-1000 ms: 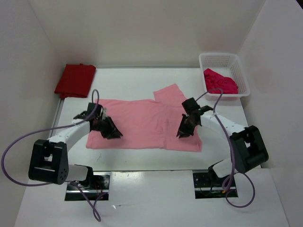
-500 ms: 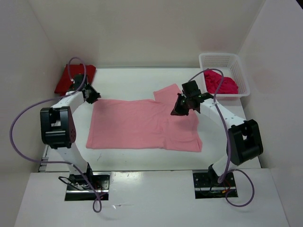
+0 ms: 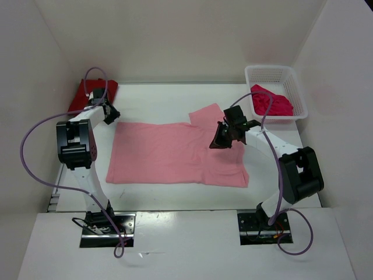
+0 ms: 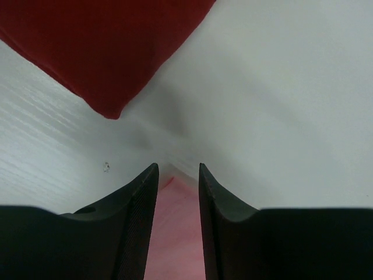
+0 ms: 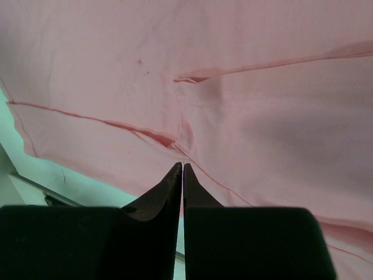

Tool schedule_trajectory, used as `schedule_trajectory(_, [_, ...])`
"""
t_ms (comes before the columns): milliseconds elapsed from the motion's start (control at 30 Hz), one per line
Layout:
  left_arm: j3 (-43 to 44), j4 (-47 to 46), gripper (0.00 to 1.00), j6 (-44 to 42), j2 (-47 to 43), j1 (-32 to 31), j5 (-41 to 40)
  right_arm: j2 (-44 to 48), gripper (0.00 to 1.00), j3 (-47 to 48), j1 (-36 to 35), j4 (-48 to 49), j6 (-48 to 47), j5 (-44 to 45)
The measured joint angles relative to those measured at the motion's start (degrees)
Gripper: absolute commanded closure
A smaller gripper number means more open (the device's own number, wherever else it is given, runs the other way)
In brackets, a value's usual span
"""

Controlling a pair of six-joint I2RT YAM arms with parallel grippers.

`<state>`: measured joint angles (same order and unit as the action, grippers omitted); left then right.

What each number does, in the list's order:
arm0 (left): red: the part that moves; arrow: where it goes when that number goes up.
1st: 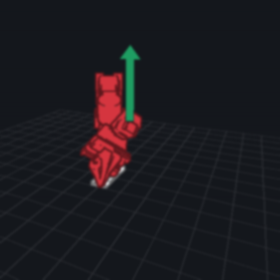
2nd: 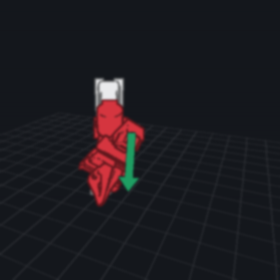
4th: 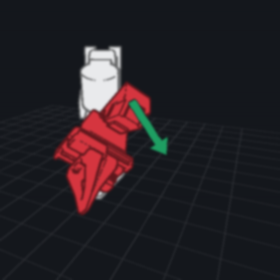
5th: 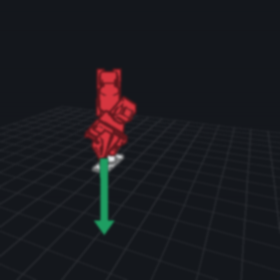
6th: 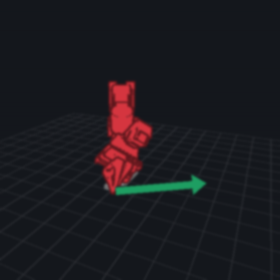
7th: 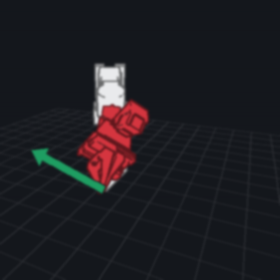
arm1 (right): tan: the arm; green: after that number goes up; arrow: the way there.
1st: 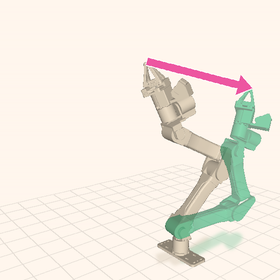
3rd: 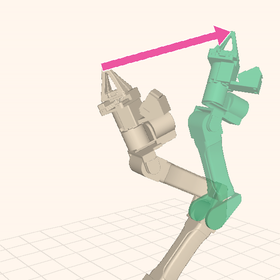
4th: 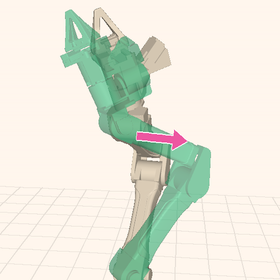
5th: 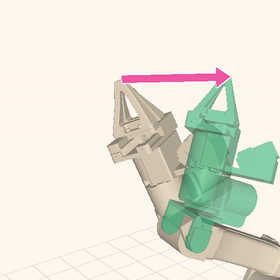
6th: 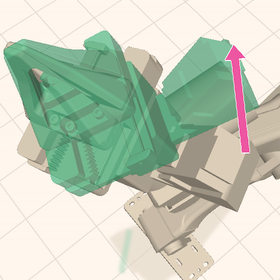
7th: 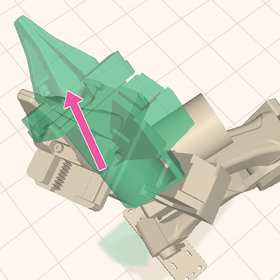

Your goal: Fold and stack the t-shirts

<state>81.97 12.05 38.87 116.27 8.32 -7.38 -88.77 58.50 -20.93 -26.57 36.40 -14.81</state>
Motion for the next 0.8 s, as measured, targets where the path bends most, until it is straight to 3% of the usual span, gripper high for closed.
schedule_trajectory(333, [0.92,-0.07,0.63,-2.49,3.02,0.00,0.37,-3.15,0.92,0.63,0.00,0.44,-0.13,-0.04])
schedule_trajectory(567, [0.92,0.04,0.68,-2.78,3.02,0.00,1.53,-7.13,0.76,5.16,0.00,0.48,-0.92,0.22])
schedule_trajectory(800, [0.90,0.52,0.79,-2.84,3.02,0.00,2.16,-15.67,0.63,18.21,1.25,0.85,-2.62,1.46])
